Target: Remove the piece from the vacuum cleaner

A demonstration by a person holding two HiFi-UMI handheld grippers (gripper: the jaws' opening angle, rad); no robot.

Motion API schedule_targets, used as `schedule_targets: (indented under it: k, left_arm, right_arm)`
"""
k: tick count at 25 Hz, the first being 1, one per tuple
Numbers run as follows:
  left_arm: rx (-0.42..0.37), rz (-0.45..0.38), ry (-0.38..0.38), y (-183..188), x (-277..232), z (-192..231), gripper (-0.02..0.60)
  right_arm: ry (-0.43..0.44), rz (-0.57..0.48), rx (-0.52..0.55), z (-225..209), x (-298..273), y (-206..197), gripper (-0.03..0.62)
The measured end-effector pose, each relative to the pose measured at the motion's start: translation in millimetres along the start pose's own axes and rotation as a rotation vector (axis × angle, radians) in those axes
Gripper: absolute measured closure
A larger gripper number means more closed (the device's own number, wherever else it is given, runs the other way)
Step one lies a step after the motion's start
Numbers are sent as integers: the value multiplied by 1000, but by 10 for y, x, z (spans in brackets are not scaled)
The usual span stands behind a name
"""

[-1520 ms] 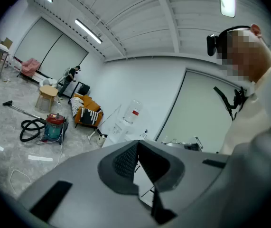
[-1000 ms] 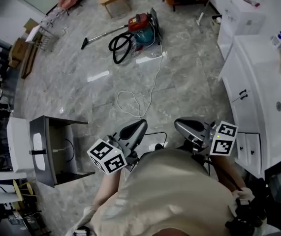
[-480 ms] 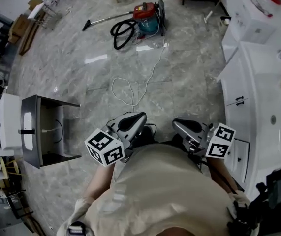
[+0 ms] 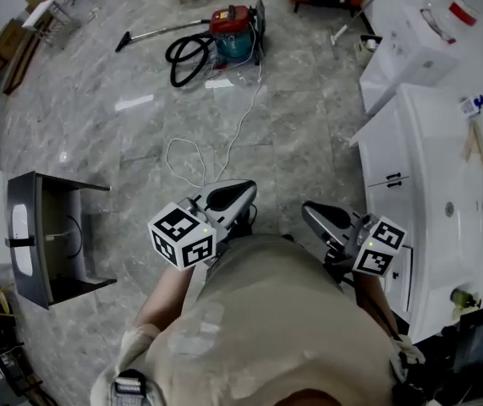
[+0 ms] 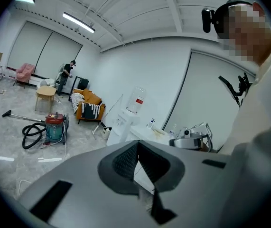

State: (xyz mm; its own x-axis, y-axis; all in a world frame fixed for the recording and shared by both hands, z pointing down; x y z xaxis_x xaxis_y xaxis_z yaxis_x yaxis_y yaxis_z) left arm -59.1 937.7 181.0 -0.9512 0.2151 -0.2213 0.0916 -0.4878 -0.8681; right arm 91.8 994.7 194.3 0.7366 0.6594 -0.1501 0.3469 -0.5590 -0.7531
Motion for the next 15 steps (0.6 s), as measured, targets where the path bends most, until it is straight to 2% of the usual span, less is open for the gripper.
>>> schedule_targets:
  k: [3,7,11,15]
  left_arm:
    - [2,-17,-36,167,56,286,577]
    - [24,-63,-67,320,369,723,577]
    - [48,-106,-52,437,721,1157,577]
    - [18,-144,-3,608,1063,1511,577]
  right_arm:
    - [-53,-11,2,-23,-227,101,591]
    - [-70,44,104,134,-816,163,591]
    - [-14,103,218,378,-1398,208,591]
    - [11,118,206,462,-1860,263,591]
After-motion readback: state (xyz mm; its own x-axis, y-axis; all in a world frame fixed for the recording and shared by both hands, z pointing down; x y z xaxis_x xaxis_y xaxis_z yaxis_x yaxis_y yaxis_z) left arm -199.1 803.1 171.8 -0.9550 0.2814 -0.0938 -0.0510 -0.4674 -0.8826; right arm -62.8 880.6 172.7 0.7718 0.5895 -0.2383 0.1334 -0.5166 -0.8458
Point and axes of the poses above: the fingertips, and each gripper's own axes: x backward along the fingers, z to its left, y out of its top, the point moved 4 cm from there along x, backward along the fingers, and after that the axes turned 14 degrees about -y, right-handed, at the moved point
